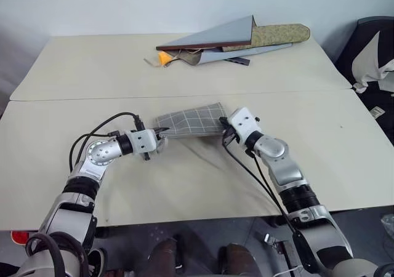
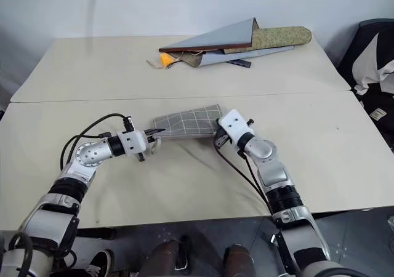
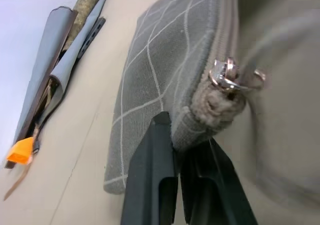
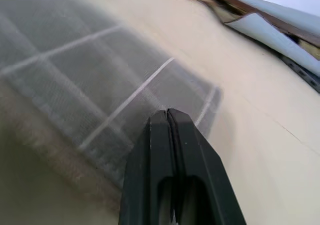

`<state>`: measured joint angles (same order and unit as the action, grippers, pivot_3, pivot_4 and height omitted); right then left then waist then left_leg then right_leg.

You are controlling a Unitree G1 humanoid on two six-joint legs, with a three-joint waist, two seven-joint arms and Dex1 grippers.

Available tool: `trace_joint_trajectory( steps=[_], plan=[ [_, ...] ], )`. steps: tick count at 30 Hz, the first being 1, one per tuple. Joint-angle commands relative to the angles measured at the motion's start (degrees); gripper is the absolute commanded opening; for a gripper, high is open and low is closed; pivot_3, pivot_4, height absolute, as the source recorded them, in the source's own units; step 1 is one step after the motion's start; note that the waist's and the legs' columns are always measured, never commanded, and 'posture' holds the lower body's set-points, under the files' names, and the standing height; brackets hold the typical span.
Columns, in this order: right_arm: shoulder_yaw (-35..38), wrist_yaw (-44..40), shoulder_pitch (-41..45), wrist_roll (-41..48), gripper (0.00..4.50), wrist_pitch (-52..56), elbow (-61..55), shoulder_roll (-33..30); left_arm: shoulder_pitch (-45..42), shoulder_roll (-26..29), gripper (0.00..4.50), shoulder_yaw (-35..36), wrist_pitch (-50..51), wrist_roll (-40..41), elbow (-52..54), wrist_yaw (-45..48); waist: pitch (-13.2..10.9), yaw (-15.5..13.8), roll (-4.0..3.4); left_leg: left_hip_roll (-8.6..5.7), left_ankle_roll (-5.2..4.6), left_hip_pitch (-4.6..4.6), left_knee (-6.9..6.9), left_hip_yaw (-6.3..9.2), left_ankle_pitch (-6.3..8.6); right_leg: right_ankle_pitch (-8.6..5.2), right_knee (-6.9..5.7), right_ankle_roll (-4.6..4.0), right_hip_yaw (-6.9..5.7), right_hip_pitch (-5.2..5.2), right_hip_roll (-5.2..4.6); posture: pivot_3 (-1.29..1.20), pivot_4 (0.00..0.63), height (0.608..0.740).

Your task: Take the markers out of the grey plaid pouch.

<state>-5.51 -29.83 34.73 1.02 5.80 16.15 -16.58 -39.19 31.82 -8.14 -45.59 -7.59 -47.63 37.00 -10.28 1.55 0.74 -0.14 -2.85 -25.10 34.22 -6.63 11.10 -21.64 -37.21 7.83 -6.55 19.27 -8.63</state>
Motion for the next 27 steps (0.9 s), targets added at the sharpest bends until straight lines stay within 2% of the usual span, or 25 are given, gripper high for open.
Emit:
trace_joint_trajectory(
  steps=[1,4,8,10,14,16,20,24,27],
  plan=[
    [2.4,-8.0,-2.8,11.1,1.21,12.5,-15.7,-2.7,3.4,-0.8,0.0,-0.3,6.7,0.9,7.0,0.8,0.0,-0.1,0.0,0.0,-0.01,-0.01,0.0,0.04,0.0,0.0,-0.01,0.0,0.0,0.0,0.0,0.0,0.15,0.74],
    [2.2,-12.5,-5.7,17.4,2.29,22.5,-26.3,-6.5,5.2,-1.3,0.0,0.5,14.0,0.0,13.1,-1.6,0.0,-0.1,0.0,0.0,-0.03,-0.04,0.0,0.09,0.02,0.0,0.01,0.0,0.01,-0.01,0.0,0.0,0.15,0.74],
    [3.0,-11.4,-7.6,25.2,3.63,35.5,-36.0,-7.6,6.6,-4.2,0.0,1.9,24.8,-0.4,21.3,-6.7,0.0,-0.2,0.01,0.0,-0.05,-0.04,0.03,0.11,0.03,0.0,0.13,0.0,-0.01,-0.07,0.0,0.0,0.15,0.74],
    [0.1,-11.1,-9.2,26.5,4.33,38.9,-38.7,-7.2,7.1,-7.2,0.0,2.3,31.2,0.4,26.0,-9.1,0.0,-0.4,0.01,0.01,-0.05,-0.08,0.06,0.16,0.03,0.0,0.14,0.0,-0.06,-0.09,0.01,0.0,0.15,0.74],
    [-3.1,-7.4,-11.8,26.1,4.33,42.1,-38.0,-3.9,8.0,-9.9,0.0,1.5,40.5,-0.2,34.7,-9.7,0.0,-0.8,0.03,0.0,-0.05,-0.1,0.07,0.18,0.04,0.0,0.18,0.0,-0.09,-0.11,0.02,0.0,0.15,0.74],
    [-5.0,-6.7,-12.1,23.5,4.33,40.1,-36.0,-3.3,8.0,-10.2,0.0,2.2,44.8,1.5,38.0,-8.8,0.0,-0.9,0.03,0.0,-0.03,-0.13,0.06,0.15,0.02,0.0,0.19,0.0,-0.08,-0.08,0.05,0.0,0.15,0.74],
    [-4.0,1.7,-8.7,18.5,4.33,35.3,-28.4,2.9,8.2,-10.9,0.0,1.7,53.8,4.9,46.7,-5.6,0.0,-1.0,0.03,0.03,0.0,-0.12,0.07,0.1,0.0,0.0,0.21,0.0,-0.06,-0.07,0.08,0.0,0.15,0.74],
    [-3.3,2.3,-7.2,18.7,4.33,33.3,-26.1,5.6,8.8,-10.5,0.0,0.8,57.3,4.2,49.8,-5.2,0.0,-1.2,0.03,0.03,0.03,-0.11,0.03,0.09,-0.01,0.0,0.2,0.0,-0.01,-0.03,0.1,0.0,0.15,0.74],
    [-2.9,3.0,-6.4,18.3,4.33,31.8,-24.1,6.9,9.4,-8.6,0.0,-2.3,55.7,1.0,50.3,-3.9,0.0,-1.3,0.03,0.03,0.03,-0.11,0.03,0.07,-0.01,0.0,0.22,0.0,0.0,-0.05,0.1,0.0,0.15,0.74]
  ],
)
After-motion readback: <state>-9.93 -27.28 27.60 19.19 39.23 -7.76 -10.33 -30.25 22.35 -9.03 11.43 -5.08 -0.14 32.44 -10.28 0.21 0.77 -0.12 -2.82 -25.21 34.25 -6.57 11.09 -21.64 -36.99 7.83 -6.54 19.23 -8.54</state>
